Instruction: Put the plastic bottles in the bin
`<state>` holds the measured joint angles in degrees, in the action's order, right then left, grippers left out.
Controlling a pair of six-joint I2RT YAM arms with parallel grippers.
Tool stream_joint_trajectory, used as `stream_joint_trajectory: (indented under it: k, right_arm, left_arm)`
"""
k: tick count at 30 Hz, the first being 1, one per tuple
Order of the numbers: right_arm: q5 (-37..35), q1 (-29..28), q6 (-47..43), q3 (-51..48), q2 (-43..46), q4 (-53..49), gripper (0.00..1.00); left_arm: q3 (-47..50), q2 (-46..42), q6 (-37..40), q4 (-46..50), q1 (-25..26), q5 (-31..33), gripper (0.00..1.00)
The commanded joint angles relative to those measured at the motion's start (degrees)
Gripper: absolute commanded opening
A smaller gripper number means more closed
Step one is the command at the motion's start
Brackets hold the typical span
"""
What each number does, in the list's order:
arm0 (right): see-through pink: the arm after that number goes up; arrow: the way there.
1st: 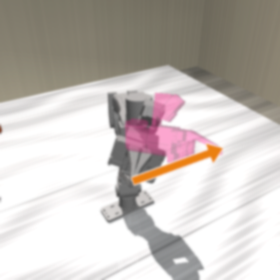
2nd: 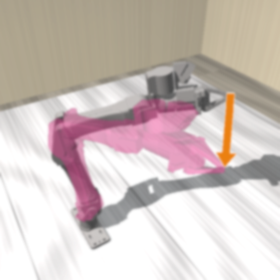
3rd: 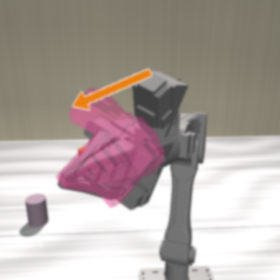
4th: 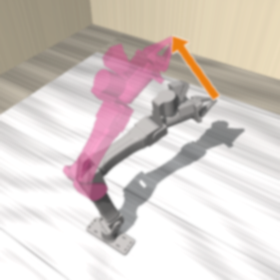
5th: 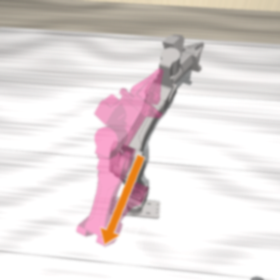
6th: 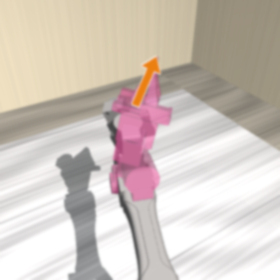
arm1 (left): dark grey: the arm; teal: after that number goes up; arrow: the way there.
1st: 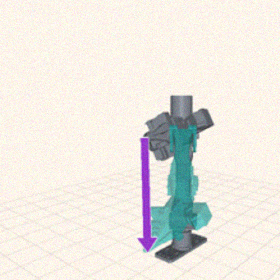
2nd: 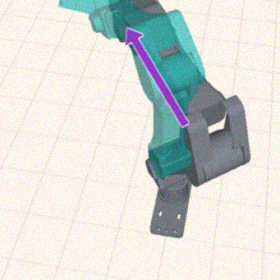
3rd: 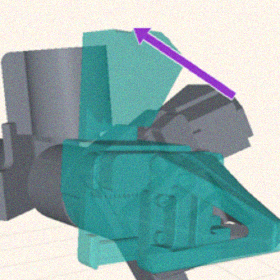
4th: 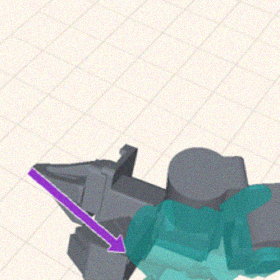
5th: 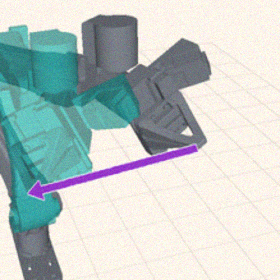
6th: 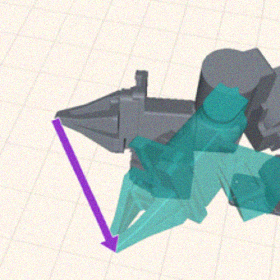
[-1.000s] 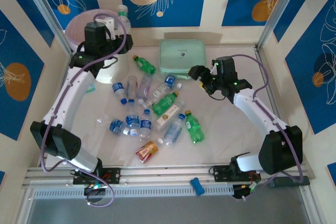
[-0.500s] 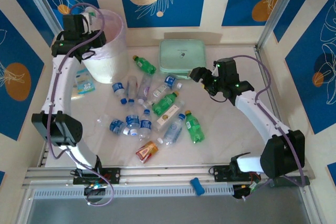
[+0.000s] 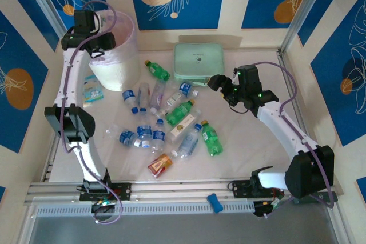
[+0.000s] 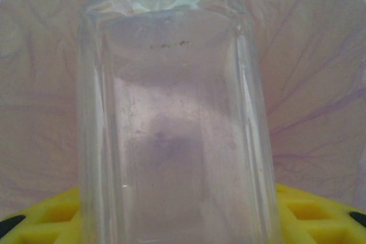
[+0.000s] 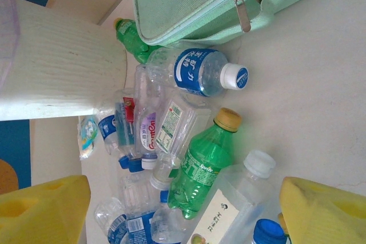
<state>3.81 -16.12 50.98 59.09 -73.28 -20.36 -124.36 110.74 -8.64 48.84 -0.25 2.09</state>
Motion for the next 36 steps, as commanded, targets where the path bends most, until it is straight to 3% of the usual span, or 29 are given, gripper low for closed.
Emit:
stream_joint_trajectory:
  k: [1,9,21,31,36]
  right_arm:
    - [-0.04,0.13,-0.10,-0.99,1.46,-0.56,0.87]
    - [0.14,0.28,-0.19,-1.08,1.69,0.31,0.87]
    - [0.76,0.25,0.17,-1.59,1.47,1.45,0.86]
    - [1.06,0.22,0.79,-2.40,1.47,2.84,0.86]
    - [1.98,0.27,0.61,-2.64,1.29,3.79,0.90]
  left_arm:
    - [-2.90,0.19,-0.04,1.10,-0.70,-0.59,0.47]
    - [-3.56,-0.93,-0.75,1.46,-0.71,-1.16,0.76]
    - [-2.98,-8.44,-3.54,1.58,1.76,-5.29,0.78]
    - [17.93,-22.25,-8.82,-14.10,16.10,-3.10,0.77]
    - [27.06,-24.04,-13.02,-22.15,23.28,0.65,0.77]
